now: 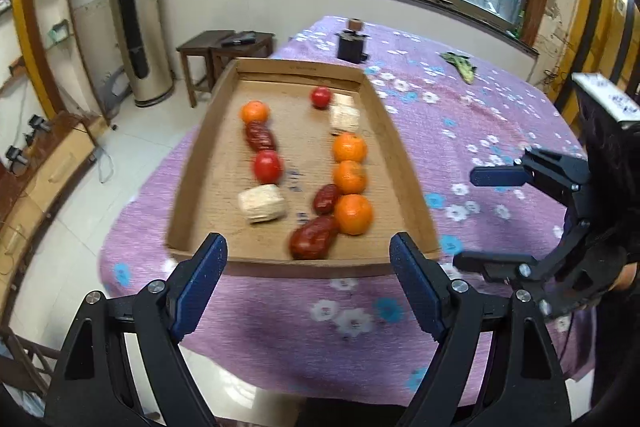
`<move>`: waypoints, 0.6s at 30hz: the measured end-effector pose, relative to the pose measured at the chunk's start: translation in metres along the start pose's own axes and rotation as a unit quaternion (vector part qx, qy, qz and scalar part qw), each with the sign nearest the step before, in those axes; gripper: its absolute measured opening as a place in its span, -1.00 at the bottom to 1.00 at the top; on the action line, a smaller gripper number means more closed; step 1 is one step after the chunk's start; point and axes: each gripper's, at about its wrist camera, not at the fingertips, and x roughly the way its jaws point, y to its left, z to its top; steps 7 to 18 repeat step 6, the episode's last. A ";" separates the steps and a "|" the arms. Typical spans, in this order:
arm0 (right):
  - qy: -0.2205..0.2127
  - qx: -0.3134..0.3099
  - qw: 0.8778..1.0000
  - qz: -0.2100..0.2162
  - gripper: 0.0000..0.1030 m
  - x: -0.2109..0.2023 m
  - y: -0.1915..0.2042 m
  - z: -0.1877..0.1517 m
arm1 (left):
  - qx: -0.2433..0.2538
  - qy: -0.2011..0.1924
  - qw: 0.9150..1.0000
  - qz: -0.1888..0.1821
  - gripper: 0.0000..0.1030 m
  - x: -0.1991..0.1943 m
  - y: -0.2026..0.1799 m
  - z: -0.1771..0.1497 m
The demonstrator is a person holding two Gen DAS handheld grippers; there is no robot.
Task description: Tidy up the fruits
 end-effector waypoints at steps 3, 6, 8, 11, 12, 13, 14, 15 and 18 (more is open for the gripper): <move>0.005 0.077 0.995 -0.063 0.69 -0.019 -0.026 -0.028 | 0.021 0.005 0.999 -0.033 0.63 0.006 -0.028 0.004; 0.007 0.199 0.969 -0.143 0.74 -0.061 -0.072 -0.080 | 0.054 0.018 0.997 -0.056 0.63 0.017 -0.064 0.009; 0.007 0.199 0.969 -0.143 0.74 -0.061 -0.072 -0.080 | 0.054 0.018 0.997 -0.056 0.63 0.017 -0.064 0.009; 0.007 0.199 0.969 -0.143 0.74 -0.061 -0.072 -0.080 | 0.054 0.018 0.997 -0.056 0.63 0.017 -0.064 0.009; 0.007 0.199 0.969 -0.143 0.74 -0.061 -0.072 -0.080 | 0.054 0.018 0.997 -0.056 0.63 0.017 -0.064 0.009; 0.007 0.199 0.969 -0.143 0.74 -0.061 -0.072 -0.080 | 0.054 0.018 0.997 -0.056 0.63 0.017 -0.064 0.009; 0.007 0.199 0.969 -0.143 0.74 -0.061 -0.072 -0.080 | 0.054 0.018 0.997 -0.056 0.63 0.017 -0.064 0.009; 0.007 0.199 0.969 -0.143 0.74 -0.061 -0.072 -0.080 | 0.054 0.018 0.997 -0.056 0.63 0.017 -0.064 0.009; 0.007 0.199 0.969 -0.143 0.74 -0.061 -0.072 -0.080 | 0.054 0.018 0.997 -0.056 0.63 0.017 -0.064 0.009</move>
